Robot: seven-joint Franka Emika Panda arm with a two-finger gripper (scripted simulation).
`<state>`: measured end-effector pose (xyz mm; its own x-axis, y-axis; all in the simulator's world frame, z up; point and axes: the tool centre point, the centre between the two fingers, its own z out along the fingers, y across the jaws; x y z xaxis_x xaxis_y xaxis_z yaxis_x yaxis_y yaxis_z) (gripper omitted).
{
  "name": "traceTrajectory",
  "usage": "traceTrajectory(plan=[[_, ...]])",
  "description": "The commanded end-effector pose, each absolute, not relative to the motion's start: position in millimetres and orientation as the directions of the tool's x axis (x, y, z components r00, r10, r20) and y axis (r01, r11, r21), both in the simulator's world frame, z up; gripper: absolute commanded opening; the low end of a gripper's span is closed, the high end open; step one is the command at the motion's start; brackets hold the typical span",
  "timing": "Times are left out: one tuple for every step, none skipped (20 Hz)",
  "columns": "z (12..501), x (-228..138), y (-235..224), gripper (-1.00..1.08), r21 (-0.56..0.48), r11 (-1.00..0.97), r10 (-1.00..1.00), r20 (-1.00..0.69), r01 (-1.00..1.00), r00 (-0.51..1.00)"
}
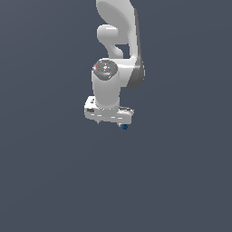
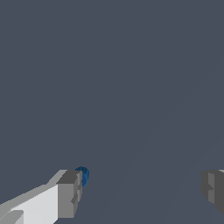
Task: Pick up the object and move it to a goal position.
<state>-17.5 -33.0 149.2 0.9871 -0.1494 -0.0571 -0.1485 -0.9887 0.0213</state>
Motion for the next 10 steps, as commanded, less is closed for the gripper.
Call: traceTrajectory(plan=[[147,-19,-29,1.0,0.022,-0.982,-0.189,-0.055,-0.188,0.981],[146,-20,-28,1.0,0.023,-0.978,-0.207,-0.053,-0.206,0.977],[145,-21,-26,1.0,0.023,-0.974,-0.226,-0.052,-0.225,0.973],[144,-22,-24,1.0,0.024,-0.969,-0.246,-0.051,-0.245,0.968],[143,-23,-22,1.0,0.024,-0.963,-0.268,-0.049,-0.267,0.962],[141,-24,-20,1.0,0.024,-0.957,-0.29,-0.048,-0.289,0.956],[140,-25,-18,1.0,0.025,-0.95,-0.313,-0.046,-0.312,0.949],[139,-27,-16,1.0,0.025,-0.942,-0.335,-0.045,-0.335,0.941],[138,-28,-14,1.0,0.025,-0.934,-0.358,-0.043,-0.357,0.933],[136,-29,-12,1.0,0.026,-0.925,-0.38,-0.042,-0.379,0.924]])
